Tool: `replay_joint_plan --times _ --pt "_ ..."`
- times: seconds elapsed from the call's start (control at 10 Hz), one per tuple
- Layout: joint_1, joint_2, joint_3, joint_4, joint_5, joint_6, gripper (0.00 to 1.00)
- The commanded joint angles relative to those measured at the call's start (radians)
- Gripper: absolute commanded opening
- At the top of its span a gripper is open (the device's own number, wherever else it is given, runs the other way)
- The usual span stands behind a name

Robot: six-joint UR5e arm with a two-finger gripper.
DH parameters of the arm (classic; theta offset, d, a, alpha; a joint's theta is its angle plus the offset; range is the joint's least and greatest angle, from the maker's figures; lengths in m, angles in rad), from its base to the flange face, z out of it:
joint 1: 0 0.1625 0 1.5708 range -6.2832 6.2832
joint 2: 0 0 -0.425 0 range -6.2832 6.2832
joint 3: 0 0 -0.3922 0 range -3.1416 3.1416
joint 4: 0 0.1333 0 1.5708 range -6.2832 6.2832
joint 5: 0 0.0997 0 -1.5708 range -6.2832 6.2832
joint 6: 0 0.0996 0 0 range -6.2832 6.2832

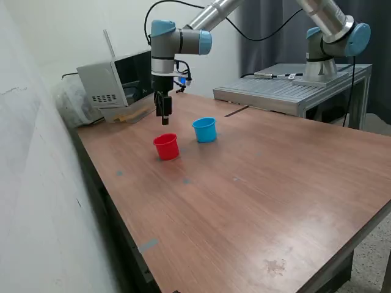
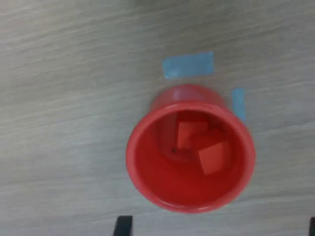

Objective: Place red objects in the red bin, and blue objects in the blue bin.

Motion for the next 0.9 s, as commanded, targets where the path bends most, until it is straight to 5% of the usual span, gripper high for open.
replay_joint_plan --times 0.0,0.3,0.5,0.8 --pt "0.024 -0.172 0.120 0.113 -0.002 0.000 1.00" --pt "0.172 -0.557 0.310 0.396 -0.008 0.035 1.00" --pt "0.249 -0.731 0.355 0.614 -0.010 0.164 1.00" --pt "0.385 -0.908 0.362 0.820 -0.005 0.173 1.00"
